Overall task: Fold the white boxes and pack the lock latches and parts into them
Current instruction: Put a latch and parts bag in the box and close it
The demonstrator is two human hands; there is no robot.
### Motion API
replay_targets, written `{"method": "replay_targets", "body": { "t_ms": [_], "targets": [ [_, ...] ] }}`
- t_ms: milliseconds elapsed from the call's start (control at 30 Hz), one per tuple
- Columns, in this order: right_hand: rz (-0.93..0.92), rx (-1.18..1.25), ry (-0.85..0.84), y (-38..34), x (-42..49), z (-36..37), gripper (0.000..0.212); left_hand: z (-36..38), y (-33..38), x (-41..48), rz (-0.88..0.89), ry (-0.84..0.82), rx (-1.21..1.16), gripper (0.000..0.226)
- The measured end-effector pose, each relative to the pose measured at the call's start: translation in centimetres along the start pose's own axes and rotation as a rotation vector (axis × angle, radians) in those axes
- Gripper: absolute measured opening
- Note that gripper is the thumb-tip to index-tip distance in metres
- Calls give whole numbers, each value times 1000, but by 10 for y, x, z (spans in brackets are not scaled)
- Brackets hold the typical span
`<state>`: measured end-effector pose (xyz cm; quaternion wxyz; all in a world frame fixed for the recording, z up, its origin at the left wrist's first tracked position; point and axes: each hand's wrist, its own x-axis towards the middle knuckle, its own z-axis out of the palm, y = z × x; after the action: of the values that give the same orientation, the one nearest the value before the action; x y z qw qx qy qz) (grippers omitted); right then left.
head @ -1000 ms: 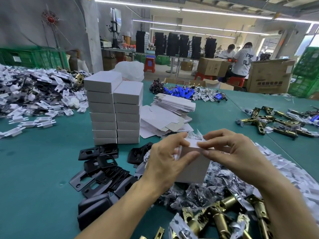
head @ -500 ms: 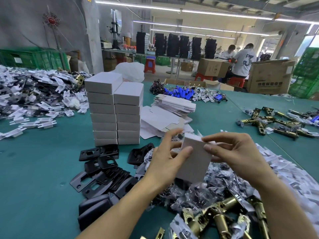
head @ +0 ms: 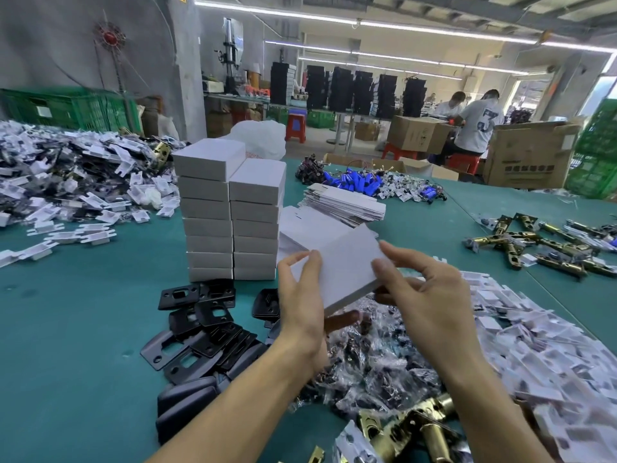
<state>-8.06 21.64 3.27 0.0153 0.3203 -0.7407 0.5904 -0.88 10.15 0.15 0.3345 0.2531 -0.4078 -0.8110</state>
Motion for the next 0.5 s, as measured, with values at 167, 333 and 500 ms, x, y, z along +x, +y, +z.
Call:
{"method": "replay_targets", "body": {
  "t_ms": [167, 333, 500],
  "targets": [
    [2, 127, -18, -6, -4, 9, 32, 1, 4, 3, 73, 122, 42, 22],
    [82, 311, 24, -6, -1, 0, 21, 1, 7, 2, 93, -3, 250, 24],
    [176, 502, 235, -2, 12, -29, 10, 8, 17, -7, -178, -441, 242, 37]
  ]
}}
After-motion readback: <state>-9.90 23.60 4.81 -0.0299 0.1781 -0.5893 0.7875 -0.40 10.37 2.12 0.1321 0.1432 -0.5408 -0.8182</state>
